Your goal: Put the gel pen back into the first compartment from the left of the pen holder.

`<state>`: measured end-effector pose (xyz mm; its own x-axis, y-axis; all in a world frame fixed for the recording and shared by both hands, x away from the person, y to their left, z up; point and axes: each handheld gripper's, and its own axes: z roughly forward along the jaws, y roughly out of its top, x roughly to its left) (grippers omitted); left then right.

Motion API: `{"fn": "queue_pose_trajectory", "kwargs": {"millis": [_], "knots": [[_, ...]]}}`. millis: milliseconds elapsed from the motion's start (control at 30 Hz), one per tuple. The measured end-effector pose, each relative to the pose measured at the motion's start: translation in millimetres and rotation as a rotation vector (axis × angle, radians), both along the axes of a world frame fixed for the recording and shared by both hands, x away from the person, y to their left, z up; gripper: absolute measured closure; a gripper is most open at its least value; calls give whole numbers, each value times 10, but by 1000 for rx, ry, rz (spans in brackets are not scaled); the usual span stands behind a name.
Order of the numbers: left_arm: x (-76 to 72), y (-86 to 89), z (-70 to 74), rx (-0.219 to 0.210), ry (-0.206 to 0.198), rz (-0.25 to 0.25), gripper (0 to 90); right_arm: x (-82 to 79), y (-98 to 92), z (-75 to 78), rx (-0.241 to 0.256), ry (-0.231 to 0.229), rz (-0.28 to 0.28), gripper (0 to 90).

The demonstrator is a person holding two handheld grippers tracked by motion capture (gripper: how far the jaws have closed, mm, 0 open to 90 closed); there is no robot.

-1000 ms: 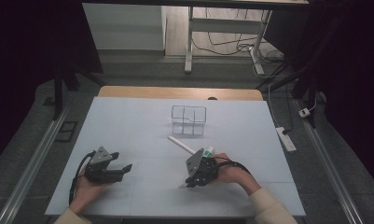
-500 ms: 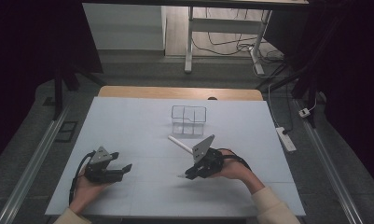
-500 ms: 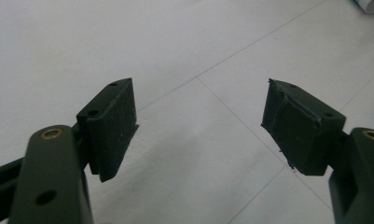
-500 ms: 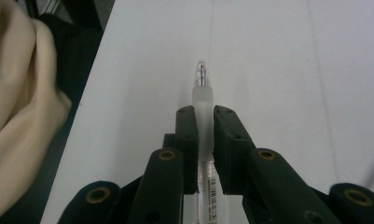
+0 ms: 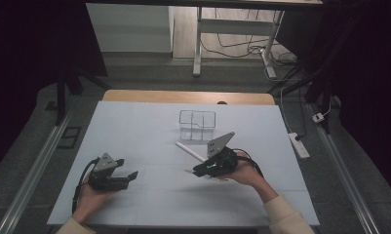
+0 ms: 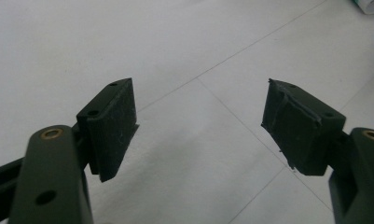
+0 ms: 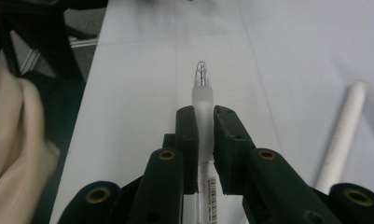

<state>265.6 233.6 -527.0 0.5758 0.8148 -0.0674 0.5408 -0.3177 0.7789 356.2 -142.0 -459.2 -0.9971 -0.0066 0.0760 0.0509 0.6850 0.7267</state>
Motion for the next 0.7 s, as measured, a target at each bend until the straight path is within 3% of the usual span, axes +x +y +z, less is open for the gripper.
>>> {"fn": "queue_pose_trajectory", "kwargs": {"millis": [500,700], "knots": [[3,-4,-1,0,1,0,260,32,-91,151,124,-40,-152,795],[2,-10,-3,2,2,-5,260,19,-131,214,180,-86,-194,795]]}}
